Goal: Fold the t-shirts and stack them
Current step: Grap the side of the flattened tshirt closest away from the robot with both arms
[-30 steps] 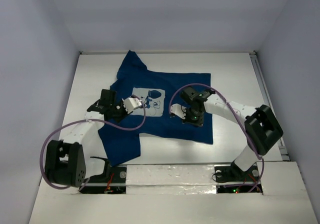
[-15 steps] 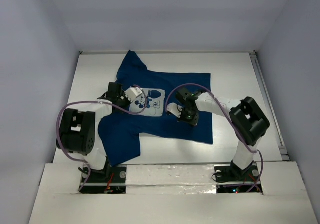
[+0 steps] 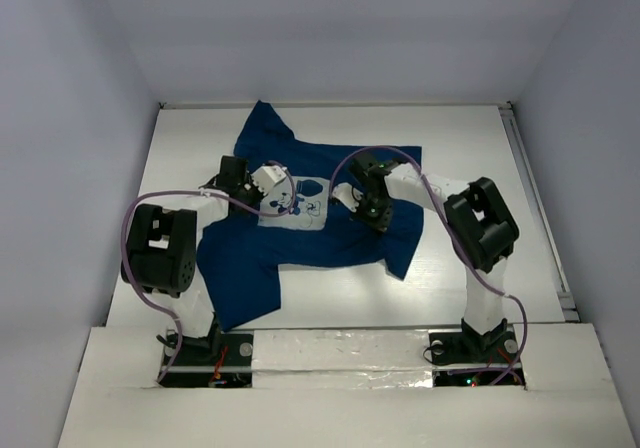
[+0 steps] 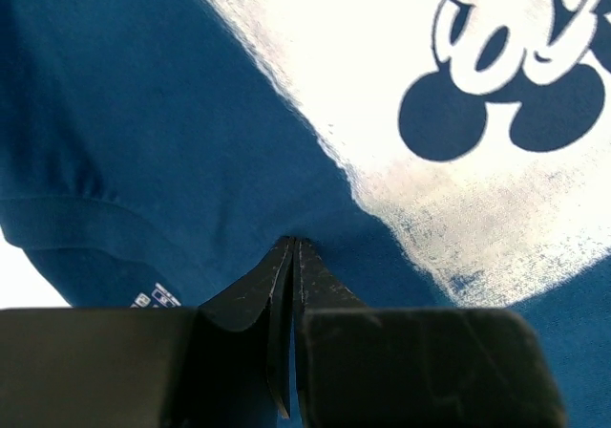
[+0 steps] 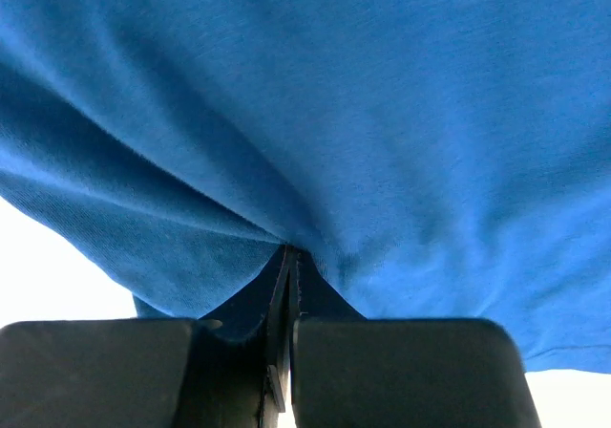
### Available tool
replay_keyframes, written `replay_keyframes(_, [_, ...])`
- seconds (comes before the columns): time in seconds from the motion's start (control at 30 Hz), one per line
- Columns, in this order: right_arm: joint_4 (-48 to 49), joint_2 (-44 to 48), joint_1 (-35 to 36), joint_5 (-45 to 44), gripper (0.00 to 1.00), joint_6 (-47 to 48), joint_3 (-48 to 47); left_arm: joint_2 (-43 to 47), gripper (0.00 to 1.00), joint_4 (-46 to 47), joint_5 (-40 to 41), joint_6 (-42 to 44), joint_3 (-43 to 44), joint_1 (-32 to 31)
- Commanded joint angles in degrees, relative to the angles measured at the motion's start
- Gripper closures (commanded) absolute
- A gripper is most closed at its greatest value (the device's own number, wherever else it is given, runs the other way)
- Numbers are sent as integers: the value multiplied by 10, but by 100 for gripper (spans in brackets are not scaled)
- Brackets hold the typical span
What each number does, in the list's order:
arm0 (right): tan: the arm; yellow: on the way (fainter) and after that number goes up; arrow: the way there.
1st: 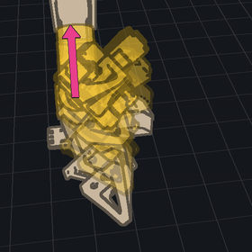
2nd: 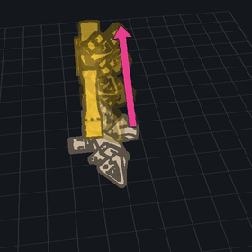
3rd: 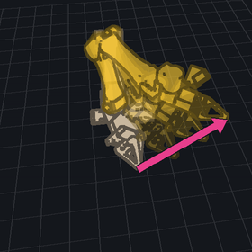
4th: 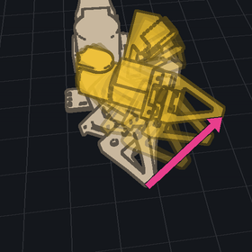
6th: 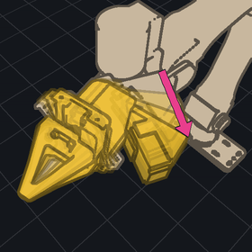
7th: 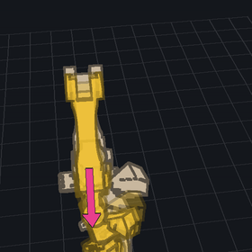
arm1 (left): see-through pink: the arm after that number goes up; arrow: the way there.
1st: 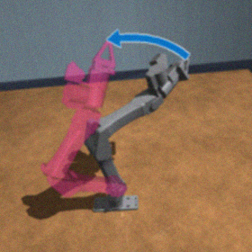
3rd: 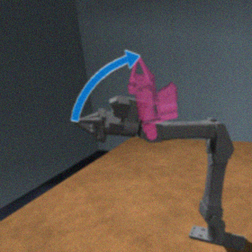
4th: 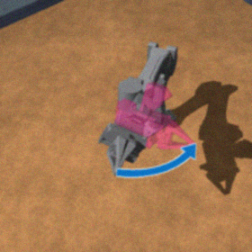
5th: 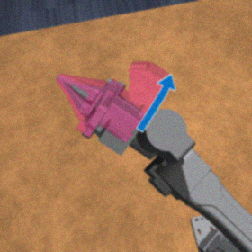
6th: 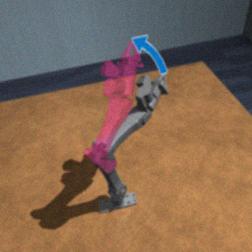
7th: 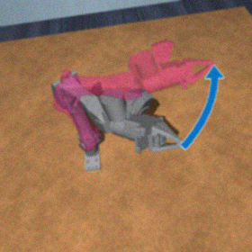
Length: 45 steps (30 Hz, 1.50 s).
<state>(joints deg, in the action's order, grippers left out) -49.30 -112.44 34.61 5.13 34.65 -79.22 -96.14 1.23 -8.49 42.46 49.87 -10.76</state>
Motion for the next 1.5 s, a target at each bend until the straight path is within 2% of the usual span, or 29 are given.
replay_keyframes(0.0, [8, -43, -31, 6, 100, 6, -50, -16, 100, -11, 6, 1, 29, 5])
replay_keyframes(0.33, [-42, -74, -60, 2, 100, 32, -112, -93, 100, 6, 47, -31, 117, 39])
replay_keyframes(0.43, [-60, -77, -60, -12, 100, 31, -128, -112, 100, -16, 23, -41, 160, 39])
replay_keyframes(0.47, [-70, -74, -60, -9, 93, 35, -128, -112, 100, -39, 12, -48, 169, 39])
replay_keyframes(0.53, [-63, -57, -60, 3, 89, 39, -111, -93, 100, -44, -20, -55, 175, 39])
replay_keyframes(0.57, [-55, -32, -60, 8, 83, 38, -103, -82, 100, -41, -29, -59, 171, 39])
replay_keyframes(0.67, [-36, 17, -60, 24, 77, 35, -82, -26, 98, -26, -58, -64, 147, 39])
replay_keyframes(0.8, [-27, 67, -60, 45, 76, 21, -69, 36, 92, -44, -82, -68, 144, 39])
replay_keyframes(0.87, [-28, 100, -60, 57, 76, 15, -57, 95, 90, -67, -107, -64, 139, 39])
replay_keyframes(1.03, [-62, 143, -55, 64, 74, 21, -9, 185, 90, -141, -144, -32, 103, 29])
replay_keyframes(1.07, [-63, 149, -55, 60, 70, 22, 3, 199, 91, -151, -146, -20, 93, 29])
replay_keyframes(1.13, [-61, 157, -50, 40, 70, 15, 38, 242, 91, -167, -143, -12, 53, 23])
replay_keyframes(1.23, [-48, 163, -38, 37, 64, 4, 70, 304, 92, -167, -132, -7, -4, 23])
replay_keyframes(1.47, [-18, 147, 7, 20, 63, -32, 98, 418, 93, -167, -108, -16, -80, 23])
